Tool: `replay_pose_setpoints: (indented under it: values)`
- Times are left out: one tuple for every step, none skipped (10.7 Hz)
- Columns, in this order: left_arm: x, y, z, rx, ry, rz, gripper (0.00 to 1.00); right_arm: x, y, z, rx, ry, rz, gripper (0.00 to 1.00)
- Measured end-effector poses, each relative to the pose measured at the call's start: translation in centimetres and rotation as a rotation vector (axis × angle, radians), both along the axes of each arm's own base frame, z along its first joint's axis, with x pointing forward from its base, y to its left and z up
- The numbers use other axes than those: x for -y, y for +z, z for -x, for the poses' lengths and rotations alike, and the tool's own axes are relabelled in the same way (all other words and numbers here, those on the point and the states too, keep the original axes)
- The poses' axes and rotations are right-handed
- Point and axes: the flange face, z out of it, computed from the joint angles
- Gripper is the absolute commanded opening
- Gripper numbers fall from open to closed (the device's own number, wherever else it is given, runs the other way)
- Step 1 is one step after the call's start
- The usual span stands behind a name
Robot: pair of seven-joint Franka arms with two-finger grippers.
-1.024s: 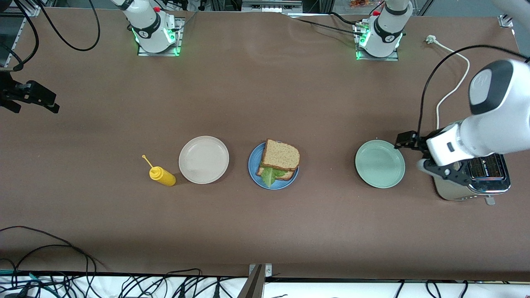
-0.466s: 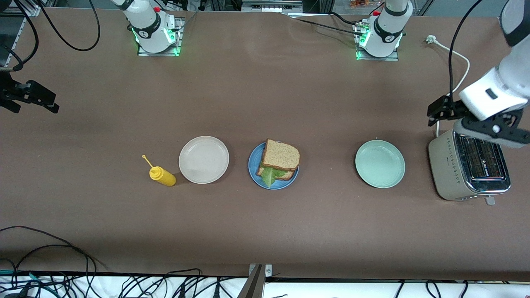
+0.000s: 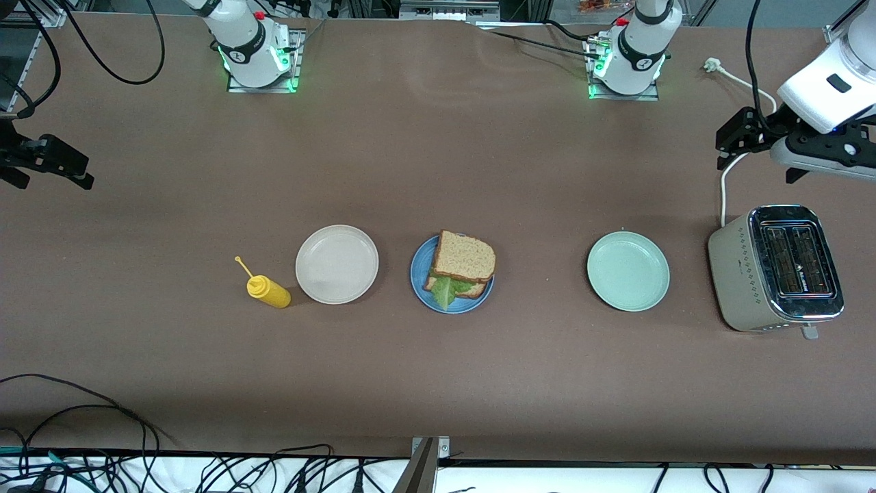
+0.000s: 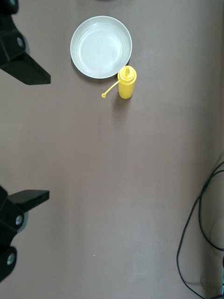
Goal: Make sandwich in blue plate with both arms
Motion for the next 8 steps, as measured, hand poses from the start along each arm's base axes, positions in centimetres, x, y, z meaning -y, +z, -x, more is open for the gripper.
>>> replay_pose_setpoints:
  values:
    - [0.0, -0.6, 0.4, -0.015, 0.012, 0.004, 1.0, 0.1, 0.0, 0.0, 0.004, -0.001, 0.0, 1.0]
    - [-0.2, -1.3, 0.7, -0.031, 0.019, 0.004, 1.0, 0.1, 0.0, 0.0, 0.005, -0.002, 0.0, 1.0]
    - [-0.4, -1.7, 0.8, -0.04, 0.024, 0.003, 1.0, 0.1, 0.1, 0.0, 0.005, -0.002, 0.0, 1.0]
    - [-0.6, -1.9, 0.9, -0.044, 0.027, 0.003, 1.0, 0.1, 0.1, -0.1, 0.006, -0.001, 0.0, 1.0]
    - [-0.7, -1.8, 1.1, -0.044, 0.03, 0.002, 1.0, 0.1, 0.2, -0.1, 0.012, -0.001, 0.001, 1.0]
    - [-0.8, -1.8, 1.3, -0.043, 0.034, 0.002, 1.0, 0.1, 0.4, -0.1, 0.018, -0.001, 0.001, 1.0]
    - [-0.9, -1.6, 1.5, -0.04, 0.037, 0.003, 1.0, 0.0, 0.7, -0.1, 0.024, 0.001, 0.001, 1.0]
    - [-0.7, -1.4, 1.7, -0.04, 0.042, 0.027, 1.0, -0.1, 0.8, -0.1, 0.027, 0.004, 0.001, 1.0]
